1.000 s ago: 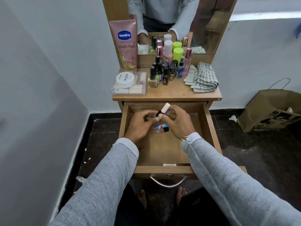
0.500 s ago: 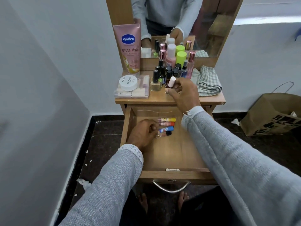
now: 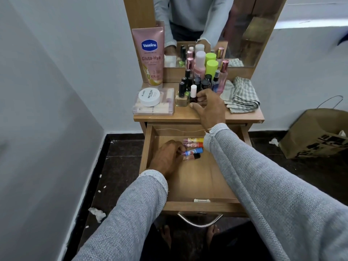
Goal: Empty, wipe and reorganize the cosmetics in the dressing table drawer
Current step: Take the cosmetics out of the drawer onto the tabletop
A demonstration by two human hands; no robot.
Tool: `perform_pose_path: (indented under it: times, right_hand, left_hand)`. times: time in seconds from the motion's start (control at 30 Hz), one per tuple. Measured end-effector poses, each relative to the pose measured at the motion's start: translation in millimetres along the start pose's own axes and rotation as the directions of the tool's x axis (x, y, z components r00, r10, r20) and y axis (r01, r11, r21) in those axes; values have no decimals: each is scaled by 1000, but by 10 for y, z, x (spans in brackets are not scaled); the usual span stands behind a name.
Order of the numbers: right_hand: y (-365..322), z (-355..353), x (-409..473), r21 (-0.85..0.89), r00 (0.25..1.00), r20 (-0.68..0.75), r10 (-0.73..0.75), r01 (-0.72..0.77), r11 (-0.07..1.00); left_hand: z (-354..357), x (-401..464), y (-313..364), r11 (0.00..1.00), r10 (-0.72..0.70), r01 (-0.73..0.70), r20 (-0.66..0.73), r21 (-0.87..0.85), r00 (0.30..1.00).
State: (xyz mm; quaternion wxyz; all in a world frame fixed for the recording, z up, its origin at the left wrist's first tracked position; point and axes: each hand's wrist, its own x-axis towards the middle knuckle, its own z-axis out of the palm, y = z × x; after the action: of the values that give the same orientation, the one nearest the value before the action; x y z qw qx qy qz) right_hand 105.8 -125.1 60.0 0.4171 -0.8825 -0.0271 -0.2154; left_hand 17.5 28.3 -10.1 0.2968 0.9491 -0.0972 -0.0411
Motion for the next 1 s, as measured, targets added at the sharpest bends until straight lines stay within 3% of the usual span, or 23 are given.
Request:
perform_pose_path:
  times: [0.2,0.37,0.5,0.63,0.87,1.0]
  right_hand:
    - [36,-105,-139,117,1000,-8,-21,22,993]
    - [139,-370,-491,104,995,-37,-88,91,990]
    - [317,-495,-746,56,978,195,-69,59,997]
    - [542,-427,-884,-102,893,445,67,-23,994]
    - [624,-298,-895,-242,870,471,147,-33,970]
    - [638,-226,-896,-346,812,561,157,58,936]
  left_hand:
    - [0,21,22,999,-23,24,15,-32,1000]
    - [23,13,13,997,-29,30,9,-75,1000]
    - [60,45,-11,999,7,-5,49,-43,999]
    - [29,55,-26,996,-1,2,21,-88,1000]
    - [-11,53,-76,980,-92,76,-78,-181,993]
    - [-35,37,-45,951,-168,137,-89,-277,982]
